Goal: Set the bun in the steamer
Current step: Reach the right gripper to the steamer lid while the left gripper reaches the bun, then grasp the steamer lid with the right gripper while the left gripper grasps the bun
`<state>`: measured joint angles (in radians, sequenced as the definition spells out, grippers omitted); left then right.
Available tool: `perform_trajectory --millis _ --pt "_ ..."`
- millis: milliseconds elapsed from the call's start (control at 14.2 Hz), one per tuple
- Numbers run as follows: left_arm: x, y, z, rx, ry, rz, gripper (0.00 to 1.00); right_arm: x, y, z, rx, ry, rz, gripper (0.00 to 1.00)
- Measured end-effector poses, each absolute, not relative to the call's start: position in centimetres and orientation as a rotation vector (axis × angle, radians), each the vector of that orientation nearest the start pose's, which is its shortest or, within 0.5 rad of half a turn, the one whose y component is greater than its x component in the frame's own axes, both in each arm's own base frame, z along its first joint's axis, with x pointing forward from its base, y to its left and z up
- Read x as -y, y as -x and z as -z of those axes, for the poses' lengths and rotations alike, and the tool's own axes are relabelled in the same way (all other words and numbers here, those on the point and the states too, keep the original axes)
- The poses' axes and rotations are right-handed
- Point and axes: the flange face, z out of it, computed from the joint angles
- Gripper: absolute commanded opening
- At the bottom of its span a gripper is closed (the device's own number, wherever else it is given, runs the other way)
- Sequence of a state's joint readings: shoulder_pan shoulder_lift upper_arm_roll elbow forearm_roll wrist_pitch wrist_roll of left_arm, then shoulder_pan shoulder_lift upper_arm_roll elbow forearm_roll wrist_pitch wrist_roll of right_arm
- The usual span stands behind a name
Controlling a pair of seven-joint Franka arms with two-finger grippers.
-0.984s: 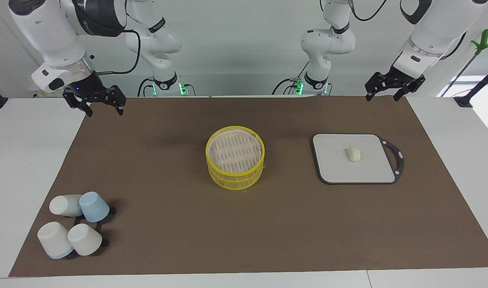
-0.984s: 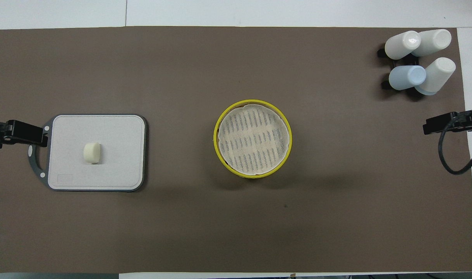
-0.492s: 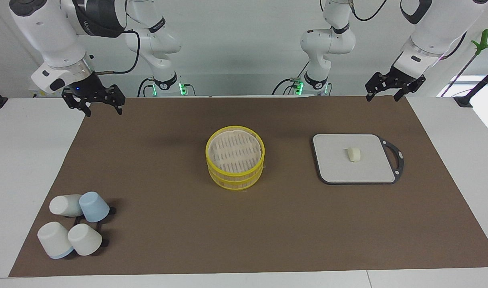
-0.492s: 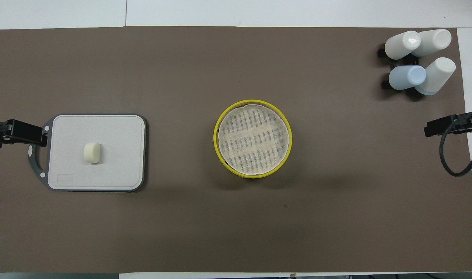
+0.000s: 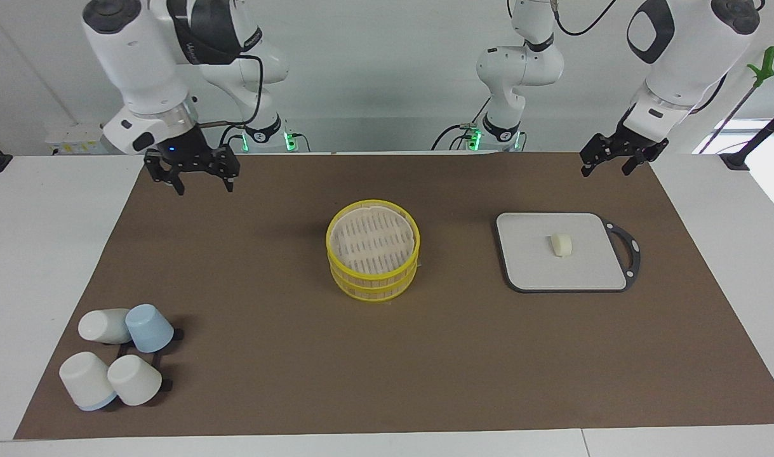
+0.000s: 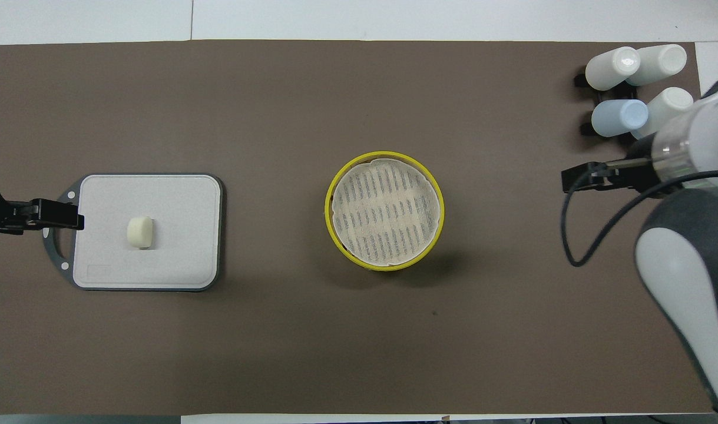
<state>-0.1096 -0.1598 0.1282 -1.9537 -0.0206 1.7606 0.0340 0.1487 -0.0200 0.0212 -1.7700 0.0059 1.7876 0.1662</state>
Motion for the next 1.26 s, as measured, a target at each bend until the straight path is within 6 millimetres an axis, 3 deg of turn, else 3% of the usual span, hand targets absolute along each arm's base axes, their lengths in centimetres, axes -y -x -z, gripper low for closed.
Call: perform_trajectory --millis 211,422,632,703,843,984,1265 --pt "-2.2 -50.4 -48.5 -0.053 3.182 -0.043 1.0 -21.0 -56.0 -52.2 -0.176 3.095 0.082 0.96" --pt "-2.1 -50.0 -42.2 -0.075 3.175 -0.009 1.0 -33.5 -54.9 -48.3 -0.242 3.083 0.055 0.94" --pt "-1.5 -50.4 -37.0 -0.091 3.162 0.003 1.0 -41.1 -53.7 -46.0 -0.268 3.076 0.052 0.92" --pt "-1.4 -50.8 -35.7 -0.095 3.158 0.008 1.0 -43.0 -53.5 -45.4 -0.26 3.078 0.06 0.92" --pt "-1.3 -51.4 -34.0 -0.113 3.151 0.027 1.0 -44.9 -53.7 -44.2 -0.236 3.084 0.097 0.92" --pt "-1.4 -51.8 -32.8 -0.143 3.145 0.042 0.97 -44.9 -54.1 -42.8 -0.238 3.087 0.106 0.92" --pt "-1.3 -52.0 -31.9 -0.161 3.14 0.055 0.72 -44.5 -54.3 -41.5 -0.248 3.103 0.082 0.91"
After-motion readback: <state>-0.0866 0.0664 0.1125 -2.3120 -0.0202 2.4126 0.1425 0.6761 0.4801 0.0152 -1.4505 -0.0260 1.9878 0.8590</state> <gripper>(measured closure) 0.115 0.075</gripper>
